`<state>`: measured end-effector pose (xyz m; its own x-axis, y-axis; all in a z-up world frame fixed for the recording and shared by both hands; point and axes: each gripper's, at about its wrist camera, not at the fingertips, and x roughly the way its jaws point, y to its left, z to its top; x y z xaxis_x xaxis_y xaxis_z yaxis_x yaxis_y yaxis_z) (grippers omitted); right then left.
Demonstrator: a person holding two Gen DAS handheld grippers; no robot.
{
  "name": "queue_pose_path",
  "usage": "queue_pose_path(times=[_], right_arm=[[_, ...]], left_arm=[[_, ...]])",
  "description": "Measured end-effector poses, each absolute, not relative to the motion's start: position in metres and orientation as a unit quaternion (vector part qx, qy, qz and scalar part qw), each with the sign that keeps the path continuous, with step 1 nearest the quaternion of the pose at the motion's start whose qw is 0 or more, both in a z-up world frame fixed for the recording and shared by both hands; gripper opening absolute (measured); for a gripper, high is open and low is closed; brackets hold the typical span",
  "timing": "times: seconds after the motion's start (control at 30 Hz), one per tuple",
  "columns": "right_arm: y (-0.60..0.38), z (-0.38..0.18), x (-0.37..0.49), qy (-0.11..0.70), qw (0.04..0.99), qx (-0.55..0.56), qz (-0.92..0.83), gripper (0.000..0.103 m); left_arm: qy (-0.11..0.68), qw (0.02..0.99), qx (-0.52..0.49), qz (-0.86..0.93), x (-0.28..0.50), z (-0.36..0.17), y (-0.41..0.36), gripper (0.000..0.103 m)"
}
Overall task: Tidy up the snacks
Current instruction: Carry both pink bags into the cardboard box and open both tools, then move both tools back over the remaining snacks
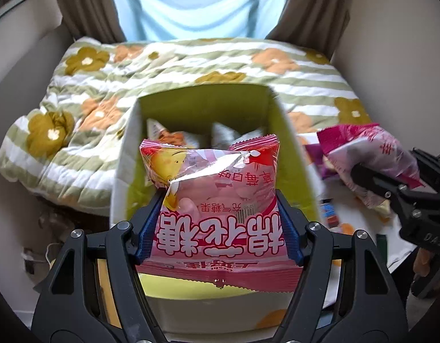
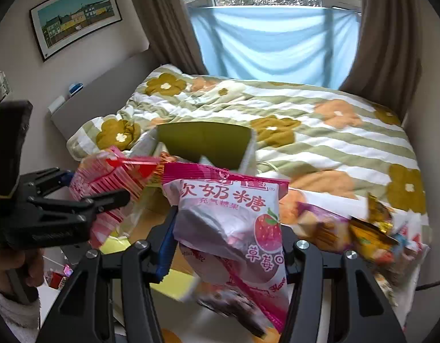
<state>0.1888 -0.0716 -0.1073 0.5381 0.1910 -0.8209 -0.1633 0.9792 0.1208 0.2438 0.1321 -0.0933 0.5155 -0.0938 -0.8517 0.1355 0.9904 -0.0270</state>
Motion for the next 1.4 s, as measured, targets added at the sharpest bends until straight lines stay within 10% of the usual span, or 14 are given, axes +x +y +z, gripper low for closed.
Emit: queue_pose_path(times=[0.23,0.4,0.93,1.03,1.1,1.4], right_arm=[[-0.04,-0.136,0.216,0.498,0.862,0.024,0.092,0.052],[-0.033,-0.149,0.22,0.516,0.853,0.022,0.076,0.052],[-0.003,-0.163,0.219,0.534,0.835,0.021,0.129,0.052],[-0.001,-0.164,0.218,0.526,0.839,0.026,0.135,0.068],[-0.002,-0.164,0.216,0.515,0.846,0.033,0.136,0.103],[-0.002,-0.161,0.201,0.502,0.855,0.02,0.13,0.103]], left_arm=[[0.523,0.848,0.045,-0.074,0.262,-0.136,0.151,0.073],[0.522,0.848,0.05,-0.082,0.26,-0.15,0.157,0.097],[0.51,0.859,0.03,-0.042,0.223,-0.14,0.187,0.097],[0.51,0.859,0.021,-0.038,0.223,-0.139,0.192,0.097],[0.51,0.86,0.016,-0.036,0.222,-0.139,0.195,0.097],[0.511,0.858,0.013,-0.046,0.212,-0.141,0.194,0.097]])
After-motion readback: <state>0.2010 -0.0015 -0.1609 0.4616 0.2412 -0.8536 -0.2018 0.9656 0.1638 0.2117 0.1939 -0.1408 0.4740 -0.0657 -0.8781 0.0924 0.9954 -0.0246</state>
